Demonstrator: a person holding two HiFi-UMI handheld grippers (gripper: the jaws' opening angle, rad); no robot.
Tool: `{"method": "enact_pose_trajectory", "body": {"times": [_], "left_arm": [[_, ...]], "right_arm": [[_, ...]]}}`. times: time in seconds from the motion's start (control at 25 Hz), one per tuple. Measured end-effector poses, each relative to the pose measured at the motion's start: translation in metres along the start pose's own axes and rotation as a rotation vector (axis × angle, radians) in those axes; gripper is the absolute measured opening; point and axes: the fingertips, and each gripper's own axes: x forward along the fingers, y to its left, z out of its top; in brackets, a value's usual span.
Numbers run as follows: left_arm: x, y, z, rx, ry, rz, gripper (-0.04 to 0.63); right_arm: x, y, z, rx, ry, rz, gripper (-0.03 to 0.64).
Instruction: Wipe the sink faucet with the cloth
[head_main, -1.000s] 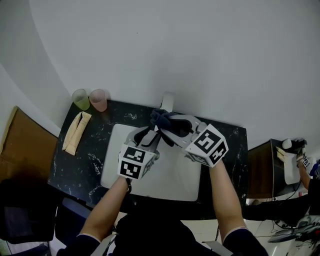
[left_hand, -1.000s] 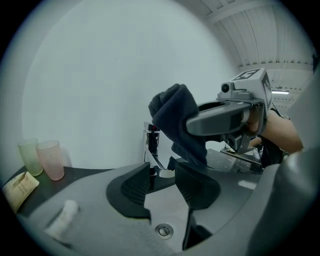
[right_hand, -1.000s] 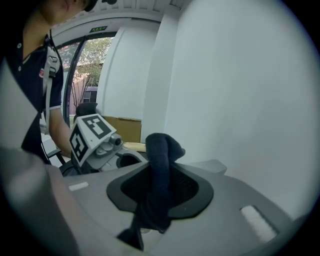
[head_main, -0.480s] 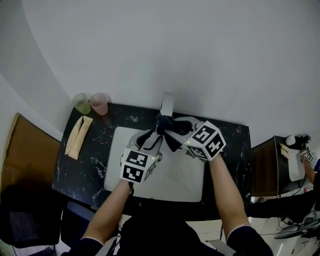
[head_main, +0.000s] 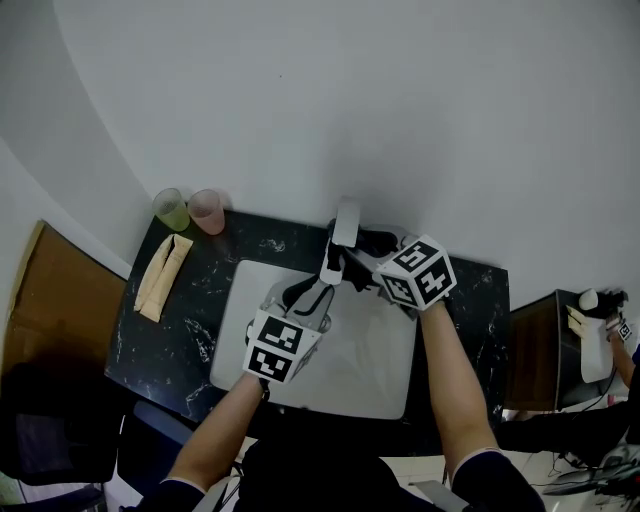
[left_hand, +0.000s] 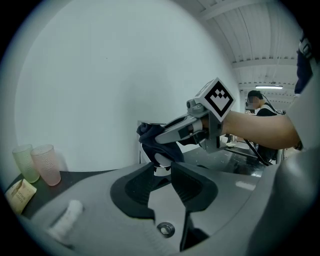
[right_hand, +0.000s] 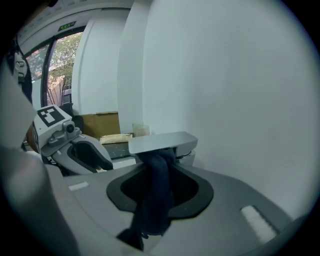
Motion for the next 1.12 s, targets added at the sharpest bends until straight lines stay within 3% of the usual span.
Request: {"method": "enact_pose_trajectory", "body": {"times": [0.32,0.84,0.96,1.12], "left_arm": [[0.001,0.004,0.003,0.000,-0.013,0.005,0.106],[0.002,0.002,-0.001,0.009,0.007,0.007,0.106],[0.002,0.002,-0.001,0.009,0.004,0.010,0.106],[0.001,0.001,-0.001,0.014,0.007,0.015,0.104]], "right_arm": [[0.002,-0.004,0.003,-0.019,0.015,0.024,0.109],[-0.003,0.019,-0.008,0.032,0.160,0.118,0.103],[-0.003,0.018,-0.008,0.030,0.151,0.100,0.103],[-0.001,0.009,-0.005,-0.004,0.103,0.012,0.104]]}}
